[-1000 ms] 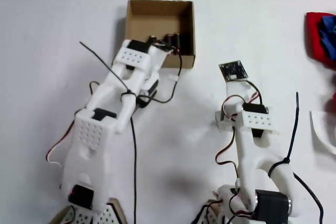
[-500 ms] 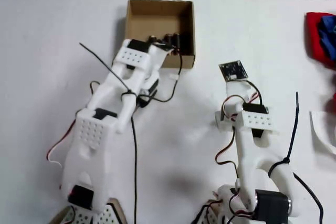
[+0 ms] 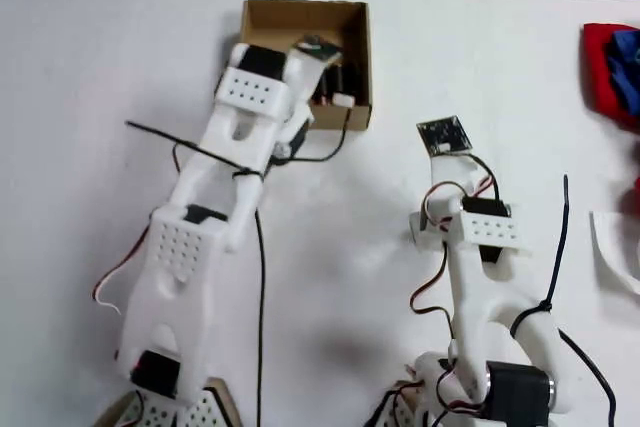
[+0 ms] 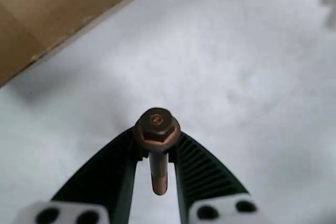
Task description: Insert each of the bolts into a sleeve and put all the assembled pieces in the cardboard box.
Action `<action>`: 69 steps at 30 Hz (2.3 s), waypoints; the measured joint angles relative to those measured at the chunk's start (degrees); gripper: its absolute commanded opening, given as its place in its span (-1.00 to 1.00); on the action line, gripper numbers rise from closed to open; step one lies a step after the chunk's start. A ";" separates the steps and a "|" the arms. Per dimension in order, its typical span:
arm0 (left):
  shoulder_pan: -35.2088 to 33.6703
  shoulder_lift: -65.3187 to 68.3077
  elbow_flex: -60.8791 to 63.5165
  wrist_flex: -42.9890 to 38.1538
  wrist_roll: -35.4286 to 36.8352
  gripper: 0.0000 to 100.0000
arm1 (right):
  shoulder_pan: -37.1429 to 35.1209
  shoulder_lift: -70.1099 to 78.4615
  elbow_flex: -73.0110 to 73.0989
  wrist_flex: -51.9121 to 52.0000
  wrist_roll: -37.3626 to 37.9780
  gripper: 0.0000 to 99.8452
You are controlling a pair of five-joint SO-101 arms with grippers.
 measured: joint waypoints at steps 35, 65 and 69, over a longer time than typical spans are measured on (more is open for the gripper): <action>-0.09 -87.03 89.76 -66.55 12.40 -0.95 | -24.18 -42.11 29.54 -42.20 -12.13 -0.95; 12.48 -72.35 75.34 -66.73 26.90 -0.95 | -25.67 -42.11 29.54 -43.78 -20.57 -0.95; 12.48 -72.26 75.34 -66.73 26.90 -0.95 | -25.67 -42.11 29.54 -43.78 -20.57 -0.95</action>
